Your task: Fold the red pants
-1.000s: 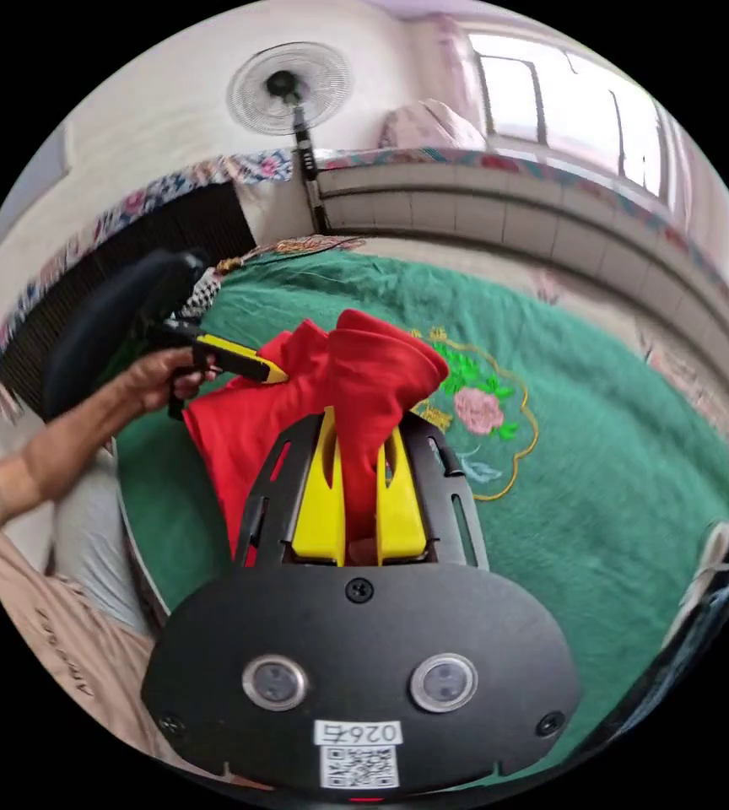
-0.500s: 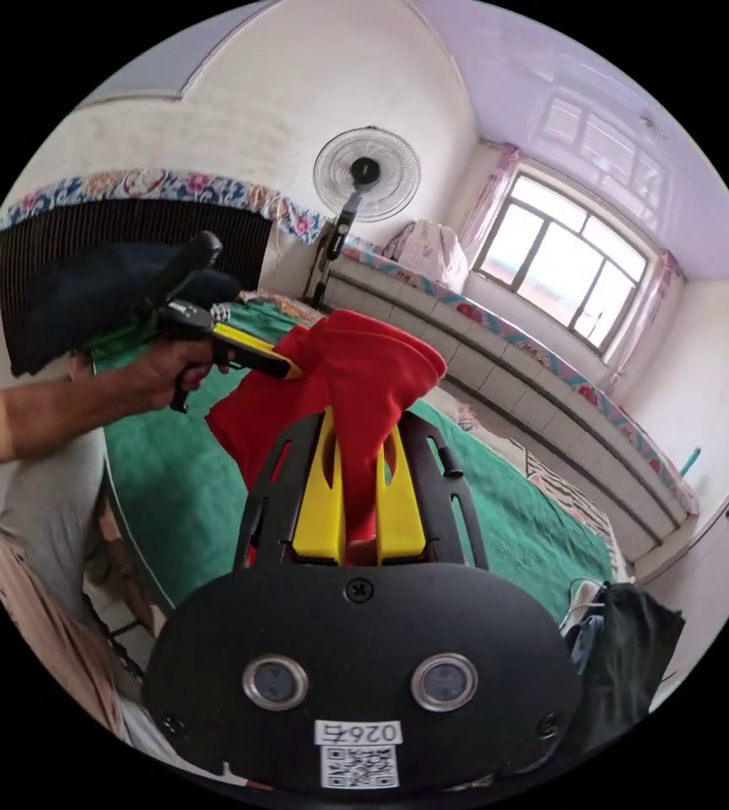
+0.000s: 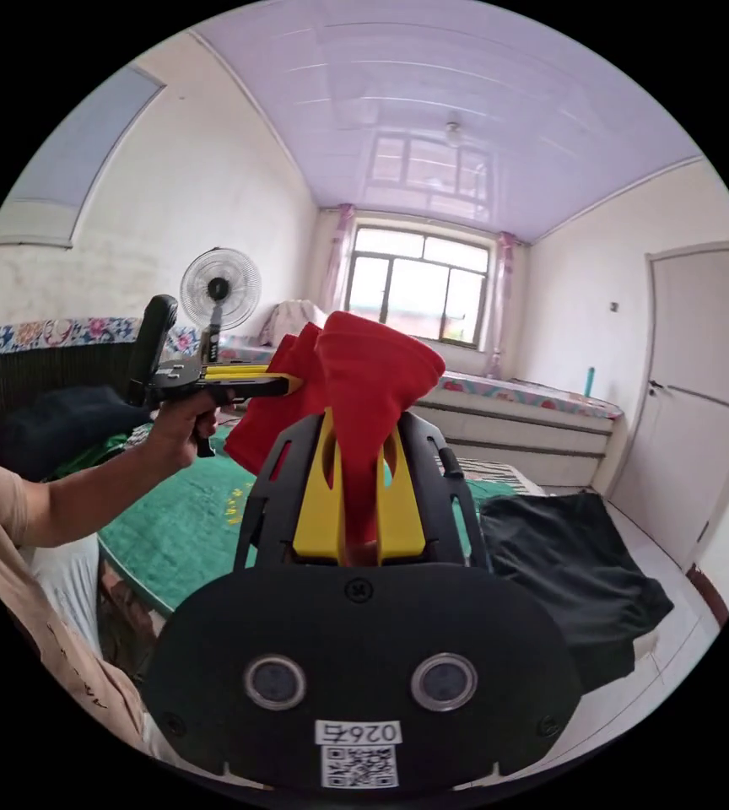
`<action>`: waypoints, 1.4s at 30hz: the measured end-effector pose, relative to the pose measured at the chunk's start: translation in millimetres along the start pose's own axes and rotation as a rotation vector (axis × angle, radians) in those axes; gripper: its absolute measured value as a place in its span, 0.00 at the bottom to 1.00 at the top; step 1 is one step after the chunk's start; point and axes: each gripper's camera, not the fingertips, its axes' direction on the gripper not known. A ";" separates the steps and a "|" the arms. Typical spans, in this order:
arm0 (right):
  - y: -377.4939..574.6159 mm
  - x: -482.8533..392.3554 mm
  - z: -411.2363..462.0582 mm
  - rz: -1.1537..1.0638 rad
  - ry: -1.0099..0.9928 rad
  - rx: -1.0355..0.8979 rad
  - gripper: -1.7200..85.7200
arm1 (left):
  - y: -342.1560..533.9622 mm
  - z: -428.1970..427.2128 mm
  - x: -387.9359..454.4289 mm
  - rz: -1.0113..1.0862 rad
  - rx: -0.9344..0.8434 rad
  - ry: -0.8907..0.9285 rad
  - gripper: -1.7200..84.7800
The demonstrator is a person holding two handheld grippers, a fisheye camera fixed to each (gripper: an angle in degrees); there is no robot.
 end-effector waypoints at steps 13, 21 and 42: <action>221.3 297.9 -117.9 0.546 0.493 -0.123 0.05 | -261.2 351.9 184.2 0.245 -0.257 0.444 0.06; 349.1 372.8 -189.4 0.751 0.420 -0.124 0.11 | -261.2 400.8 177.2 0.222 -0.309 0.235 0.01; 288.6 363.1 -188.2 0.393 0.702 -0.041 0.01 | -116.2 371.5 292.7 0.174 -0.205 0.472 0.01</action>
